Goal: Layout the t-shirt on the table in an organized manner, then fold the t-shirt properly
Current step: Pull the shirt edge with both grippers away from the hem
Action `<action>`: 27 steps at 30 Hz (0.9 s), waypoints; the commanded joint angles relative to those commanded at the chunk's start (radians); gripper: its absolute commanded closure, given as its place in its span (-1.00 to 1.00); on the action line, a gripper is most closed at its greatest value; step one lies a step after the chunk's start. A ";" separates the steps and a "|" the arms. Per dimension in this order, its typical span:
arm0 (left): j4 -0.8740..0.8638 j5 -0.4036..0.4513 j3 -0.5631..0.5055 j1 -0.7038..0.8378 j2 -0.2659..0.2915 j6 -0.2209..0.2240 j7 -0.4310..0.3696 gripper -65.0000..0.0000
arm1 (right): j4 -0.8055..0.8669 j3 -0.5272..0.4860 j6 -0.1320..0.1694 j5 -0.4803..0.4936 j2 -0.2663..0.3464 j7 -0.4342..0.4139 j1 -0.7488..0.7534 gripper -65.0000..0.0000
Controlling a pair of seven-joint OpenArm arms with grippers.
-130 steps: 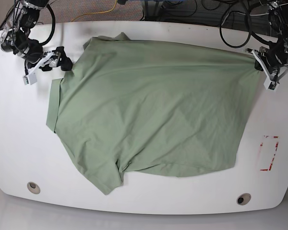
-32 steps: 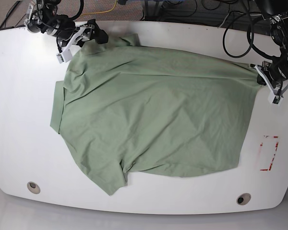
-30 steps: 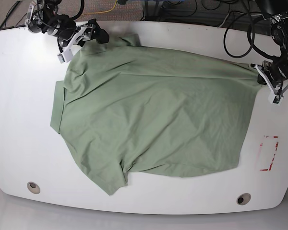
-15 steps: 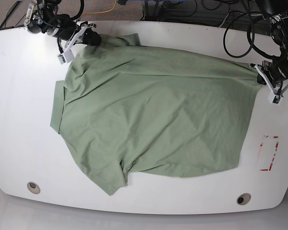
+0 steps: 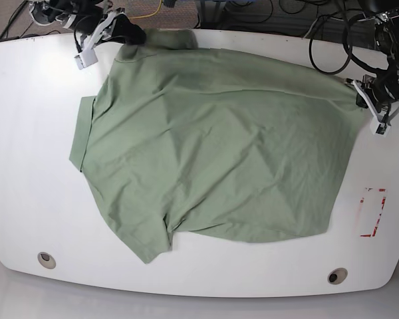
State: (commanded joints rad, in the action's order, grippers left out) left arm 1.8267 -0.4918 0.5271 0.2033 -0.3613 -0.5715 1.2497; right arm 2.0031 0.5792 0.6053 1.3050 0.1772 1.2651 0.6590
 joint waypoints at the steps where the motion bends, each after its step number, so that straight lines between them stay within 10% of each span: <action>1: 0.012 0.000 -0.002 -0.003 0.003 -0.006 -0.002 1.00 | 0.000 0.012 0.000 0.008 0.000 0.000 -0.021 1.00; 8: 0.041 0.000 0.000 -0.110 0.046 -0.126 0.005 1.00 | -0.020 0.021 0.000 -0.037 0.026 -0.003 -0.155 1.00; 27: 0.048 0.000 0.115 -0.087 0.043 -0.127 0.008 1.00 | -0.018 0.017 -0.002 0.003 0.023 0.011 -0.026 1.00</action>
State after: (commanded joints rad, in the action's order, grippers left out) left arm 1.8742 -0.4918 0.6421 0.1158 -0.3184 -0.6981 1.2574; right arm 1.9847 0.5961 0.6038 1.3080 0.2002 1.2758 0.6329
